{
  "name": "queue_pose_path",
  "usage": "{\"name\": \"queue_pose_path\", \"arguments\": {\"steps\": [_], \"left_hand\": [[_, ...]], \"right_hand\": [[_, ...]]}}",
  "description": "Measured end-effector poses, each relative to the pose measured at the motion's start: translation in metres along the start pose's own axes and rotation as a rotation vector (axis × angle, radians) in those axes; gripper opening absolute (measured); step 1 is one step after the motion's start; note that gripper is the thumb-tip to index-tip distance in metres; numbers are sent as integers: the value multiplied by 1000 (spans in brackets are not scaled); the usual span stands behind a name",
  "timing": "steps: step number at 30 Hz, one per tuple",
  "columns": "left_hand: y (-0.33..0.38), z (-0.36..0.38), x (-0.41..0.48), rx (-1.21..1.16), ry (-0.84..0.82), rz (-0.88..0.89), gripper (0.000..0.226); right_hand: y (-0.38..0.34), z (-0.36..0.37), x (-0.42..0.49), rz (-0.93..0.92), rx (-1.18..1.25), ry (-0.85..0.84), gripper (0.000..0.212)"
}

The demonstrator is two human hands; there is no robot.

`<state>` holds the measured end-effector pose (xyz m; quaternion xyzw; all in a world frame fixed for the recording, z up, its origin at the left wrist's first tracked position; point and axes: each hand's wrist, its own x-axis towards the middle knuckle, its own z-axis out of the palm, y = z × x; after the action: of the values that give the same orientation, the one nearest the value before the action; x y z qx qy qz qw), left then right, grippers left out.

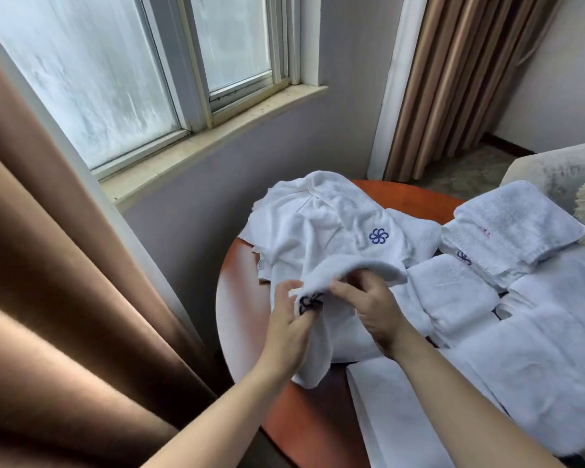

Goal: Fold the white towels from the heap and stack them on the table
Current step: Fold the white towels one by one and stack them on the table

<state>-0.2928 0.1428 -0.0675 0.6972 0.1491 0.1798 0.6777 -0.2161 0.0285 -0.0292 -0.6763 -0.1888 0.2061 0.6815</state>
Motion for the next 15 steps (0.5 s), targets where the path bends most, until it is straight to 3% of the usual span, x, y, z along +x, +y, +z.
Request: {"name": "queue_pose_path", "arguments": {"steps": [5,8,10,13,15], "left_hand": [[1,-17,12,8,84,-30,33],[4,-23,14,174,107,57,31],[3,-25,8,333,-44,215,41],[5,-16,-1,405,-368,238,93],[4,-10,0,331,-380,262,93]], "right_hand": [[-2,-3,9,135,-64,140,38],[-6,-3,14,153,2,163,31],[-11,0,17,161,87,142,23],[-17,8,21,182,178,95,17],[-21,13,21,213,294,17,17]]}}
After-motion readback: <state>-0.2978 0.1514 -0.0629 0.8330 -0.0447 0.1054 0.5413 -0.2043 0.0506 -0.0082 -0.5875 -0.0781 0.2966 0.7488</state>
